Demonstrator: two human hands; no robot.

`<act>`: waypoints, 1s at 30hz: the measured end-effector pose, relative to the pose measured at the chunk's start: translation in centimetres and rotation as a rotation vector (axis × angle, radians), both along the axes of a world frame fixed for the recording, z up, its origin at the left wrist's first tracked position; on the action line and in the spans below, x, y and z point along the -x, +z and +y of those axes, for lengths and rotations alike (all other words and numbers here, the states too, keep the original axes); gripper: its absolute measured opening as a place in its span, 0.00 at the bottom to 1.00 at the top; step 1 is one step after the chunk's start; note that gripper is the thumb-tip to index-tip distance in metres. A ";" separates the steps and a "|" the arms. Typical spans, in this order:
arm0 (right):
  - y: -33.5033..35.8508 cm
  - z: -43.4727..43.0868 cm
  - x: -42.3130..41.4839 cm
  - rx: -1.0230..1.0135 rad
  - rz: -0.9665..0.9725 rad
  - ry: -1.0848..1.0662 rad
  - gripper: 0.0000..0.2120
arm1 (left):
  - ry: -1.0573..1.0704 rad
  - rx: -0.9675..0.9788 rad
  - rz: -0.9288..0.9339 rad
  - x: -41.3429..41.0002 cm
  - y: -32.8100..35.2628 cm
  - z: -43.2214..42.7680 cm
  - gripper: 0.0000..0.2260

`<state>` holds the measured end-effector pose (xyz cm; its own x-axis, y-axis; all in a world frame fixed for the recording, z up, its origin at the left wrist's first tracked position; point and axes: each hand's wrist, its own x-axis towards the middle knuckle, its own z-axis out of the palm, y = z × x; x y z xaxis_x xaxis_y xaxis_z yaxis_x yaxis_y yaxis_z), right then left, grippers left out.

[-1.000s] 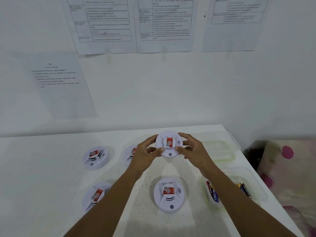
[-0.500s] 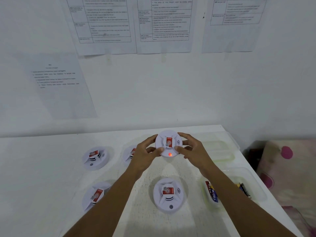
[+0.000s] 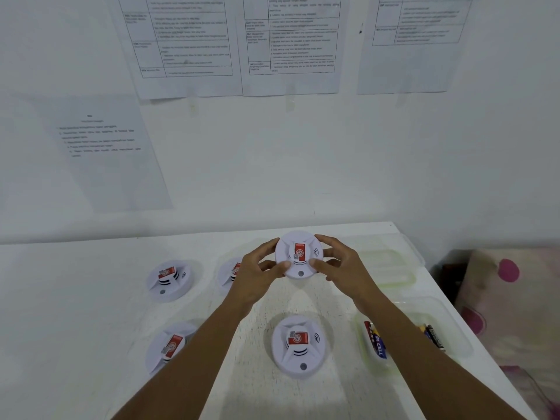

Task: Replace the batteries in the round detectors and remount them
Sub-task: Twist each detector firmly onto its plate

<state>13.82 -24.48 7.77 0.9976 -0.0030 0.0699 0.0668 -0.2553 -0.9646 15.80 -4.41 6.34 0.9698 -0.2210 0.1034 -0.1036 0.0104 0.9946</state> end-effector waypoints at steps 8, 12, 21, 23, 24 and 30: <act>0.0 0.0 -0.1 0.016 0.010 -0.003 0.23 | 0.003 -0.007 0.000 0.0 -0.3 0.1 0.21; -0.1 0.0 -0.2 0.022 0.003 -0.003 0.22 | 0.002 -0.013 -0.006 -0.2 -0.3 0.1 0.22; -0.8 0.0 -1.0 0.177 0.025 -0.028 0.23 | 0.041 -0.164 -0.052 -0.9 -1.6 0.0 0.21; -1.3 0.0 -1.5 0.272 0.051 -0.034 0.24 | 0.058 -0.257 -0.105 -1.1 -2.3 -0.2 0.19; -1.5 0.1 -1.7 0.318 0.059 -0.031 0.25 | 0.063 -0.292 -0.125 -1.2 -2.7 -0.2 0.18; -2.1 0.6 -2.4 0.534 0.074 0.028 0.25 | 0.122 -0.465 -0.080 -1.7 -5.3 -0.5 0.20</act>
